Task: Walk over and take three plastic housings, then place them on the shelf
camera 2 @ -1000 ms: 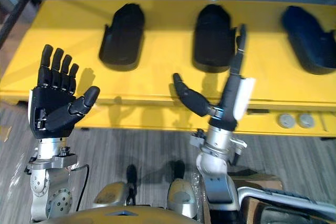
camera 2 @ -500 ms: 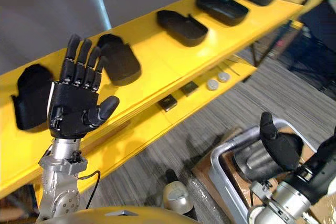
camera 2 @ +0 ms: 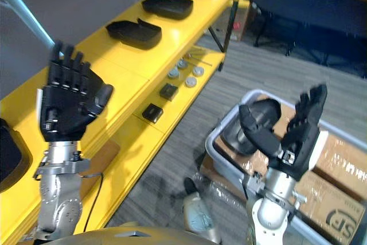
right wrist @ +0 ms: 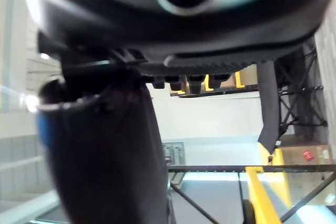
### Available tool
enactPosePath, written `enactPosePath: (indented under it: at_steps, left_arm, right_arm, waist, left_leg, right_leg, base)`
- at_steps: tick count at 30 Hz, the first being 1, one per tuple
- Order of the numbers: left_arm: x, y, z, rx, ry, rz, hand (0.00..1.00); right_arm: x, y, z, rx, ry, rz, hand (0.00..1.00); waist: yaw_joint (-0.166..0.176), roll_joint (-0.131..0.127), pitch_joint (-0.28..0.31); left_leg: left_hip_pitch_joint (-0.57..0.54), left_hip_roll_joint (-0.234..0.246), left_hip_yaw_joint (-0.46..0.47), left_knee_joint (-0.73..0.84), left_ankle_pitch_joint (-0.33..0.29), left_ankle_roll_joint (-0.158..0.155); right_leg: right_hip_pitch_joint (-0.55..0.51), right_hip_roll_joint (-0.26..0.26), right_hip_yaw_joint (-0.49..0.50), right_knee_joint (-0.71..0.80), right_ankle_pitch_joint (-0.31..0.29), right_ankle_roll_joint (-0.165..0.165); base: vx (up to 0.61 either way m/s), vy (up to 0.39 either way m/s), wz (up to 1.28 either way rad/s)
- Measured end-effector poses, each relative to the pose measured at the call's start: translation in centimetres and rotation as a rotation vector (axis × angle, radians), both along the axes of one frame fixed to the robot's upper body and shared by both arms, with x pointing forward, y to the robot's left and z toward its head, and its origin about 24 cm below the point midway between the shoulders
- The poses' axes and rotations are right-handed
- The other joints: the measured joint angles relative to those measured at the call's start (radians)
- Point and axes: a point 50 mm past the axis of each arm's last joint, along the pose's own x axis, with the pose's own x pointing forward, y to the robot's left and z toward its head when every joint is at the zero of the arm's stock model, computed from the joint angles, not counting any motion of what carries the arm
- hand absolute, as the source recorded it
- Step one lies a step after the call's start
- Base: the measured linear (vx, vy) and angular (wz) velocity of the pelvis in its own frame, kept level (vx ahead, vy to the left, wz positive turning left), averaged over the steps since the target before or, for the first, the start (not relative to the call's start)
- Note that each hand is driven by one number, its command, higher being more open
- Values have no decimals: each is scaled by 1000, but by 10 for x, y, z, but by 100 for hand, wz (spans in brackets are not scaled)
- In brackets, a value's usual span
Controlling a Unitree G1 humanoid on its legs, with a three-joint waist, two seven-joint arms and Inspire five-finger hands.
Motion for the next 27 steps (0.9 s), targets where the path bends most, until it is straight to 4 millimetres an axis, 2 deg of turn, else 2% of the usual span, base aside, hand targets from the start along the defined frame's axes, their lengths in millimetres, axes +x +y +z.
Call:
enactPosePath:
  at_steps: [1,2,3,4,6,7,8,9,10,11,13,14,15,17,18,20,21,22,23,24,25,26,27]
  left_arm:
    - [-5,-3,-10,-13,49,-13,100]
    - [-7,-4,-13,-10,62,-21,100]
    - [-11,-5,-16,-1,73,-35,100]
    - [-13,-5,-16,6,73,-44,100]
    - [-18,-7,-12,5,32,-102,100]
    - [-19,-8,-10,0,17,-123,100]
    - [-20,-11,-7,-19,-7,-160,100]
    - [-21,-14,-4,-22,-21,-171,100]
    - [-21,-15,-3,-29,-23,-176,100]
    - [-22,-16,-1,-40,-30,-174,100]
    - [-21,-17,3,-55,-40,-175,100]
    - [-20,-18,3,-73,-39,-180,100]
    - [-18,-19,4,-99,-46,-185,100]
    - [-16,-15,3,-104,-34,-159,100]
    - [-16,-14,2,-109,-24,-154,100]
    - [-15,-8,-1,-160,-5,-146,100]
    - [-15,-5,-2,-181,-3,-134,100]
    - [-14,-1,-6,-211,14,-101,100]
    - [-13,-1,-9,-237,27,-83,100]
    - [-12,-1,-14,-283,50,-56,100]
    - [-10,-1,-16,-308,62,-47,100]
    - [-8,-5,-22,-347,93,-51,100]
    - [-6,-9,-28,-369,119,-67,100]
  right_arm:
    - [0,2,-4,30,17,0,100]
    - [-2,3,-6,46,23,-3,100]
    - [-6,4,-9,71,34,-22,100]
    - [-8,5,-11,84,43,-28,100]
    - [-17,10,-19,131,84,-44,100]
    - [-19,12,-21,143,93,-43,100]
    - [-24,19,-22,169,105,-34,100]
    - [-26,25,-22,189,103,-13,100]
    - [-25,28,-21,197,94,2,100]
    - [-20,35,-15,219,58,51,100]
    - [-15,47,-6,221,10,110,100]
    - [-12,51,-4,196,5,120,100]
    - [-6,55,-3,172,0,140,100]
    - [5,60,-6,132,24,170,100]
    - [8,60,-9,117,42,172,100]
    - [12,61,-20,80,102,163,100]
    - [12,61,-25,54,140,153,100]
    - [14,60,-28,11,175,154,100]
    - [15,58,-28,-9,184,157,100]
    - [17,54,-28,-45,199,168,100]
    - [18,51,-29,-63,214,171,100]
    - [18,44,-34,-89,258,173,100]
    - [13,35,-41,-94,316,161,100]
  waist:
    - [2,-4,4]
    - [2,1,1]
    - [2,-9,6]
    - [4,-7,5]
    - [11,-4,1]
    - [14,-8,-1]
    - [19,-23,3]
    - [20,-38,6]
    - [20,-39,4]
    - [26,-34,4]
    - [34,-52,-2]
    - [42,-50,-7]
    - [50,-69,-18]
    - [49,-69,-26]
    - [49,-72,-32]
    - [55,-93,-54]
    - [68,-110,-65]
    - [89,-97,-76]
    - [96,-78,-79]
    - [91,-42,-80]
    - [78,-27,-74]
    - [44,-16,-69]
    - [22,-19,-67]
  left_leg:
    - [-11,-2,-10,24,-2,-3]
    - [-8,-1,-12,24,-5,-5]
    - [-5,0,-14,22,-11,-15]
    - [-5,0,-13,22,-11,-22]
    - [-15,6,12,21,-11,-28]
    - [-19,6,23,21,-7,-30]
    - [-18,5,54,21,6,-32]
    - [-13,8,85,14,22,-30]
    - [-14,12,100,5,32,-24]
    - [-12,32,135,-19,55,-18]
    - [-4,44,171,-30,77,-17]
    - [-1,50,185,-26,78,-18]
    - [-1,68,202,-7,78,-18]
    - [0,109,212,5,84,-29]
    - [0,123,215,3,89,-39]
    - [-3,160,236,-7,109,-79]
    - [-6,169,252,-3,111,-114]
    - [-7,203,272,-12,124,-130]
    - [-9,221,283,-24,132,-137]
    - [-19,251,294,-42,152,-140]
    - [-21,261,293,-49,167,-130]
    - [-20,268,284,-58,212,-104]
    - [-19,267,275,-44,268,-73]
  right_leg:
    - [4,-2,7,0,0,-2]
    - [6,-3,6,-1,1,-1]
    - [10,-2,5,-8,15,1]
    - [11,-1,6,-20,30,2]
    - [30,13,32,-120,113,9]
    - [35,14,41,-146,134,10]
    - [53,16,59,-204,176,15]
    - [81,0,47,-286,197,3]
    - [87,-20,3,-318,180,-20]
    - [65,-46,-75,-281,144,-76]
    - [42,-101,-142,-52,124,-100]
    - [47,-136,-156,44,84,-103]
    - [49,-184,-171,159,45,-131]
    - [72,-252,-200,239,35,-143]
    - [83,-271,-212,235,37,-139]
    - [134,-318,-237,138,61,-107]
    - [158,-327,-272,46,68,-54]
    - [174,-298,-339,-46,27,9]
    - [185,-275,-366,-94,25,20]
    - [188,-227,-382,-186,29,33]
    - [187,-208,-378,-209,37,45]
    - [188,-190,-371,-220,40,36]
    - [200,-183,-358,-225,35,22]
  base:
    - [-225,2,9]
    - [-242,10,4]
    - [-92,22,-5]
    - [-124,34,-23]
    - [-149,60,-46]
    - [-173,77,-56]
    - [-198,72,-59]
    - [-207,63,-61]
    - [-207,49,-74]
    - [-184,41,-73]
    - [-137,18,-58]
    - [-60,-38,-44]
    - [-46,-60,-38]
    - [-14,-130,-29]
    - [16,-216,-33]
    - [44,-287,-45]
    - [49,-327,-97]
    - [59,-409,-115]
    - [51,-363,-139]
    - [61,-372,-99]
    - [68,-361,-79]
    - [71,-325,-38]
    - [70,-302,-30]
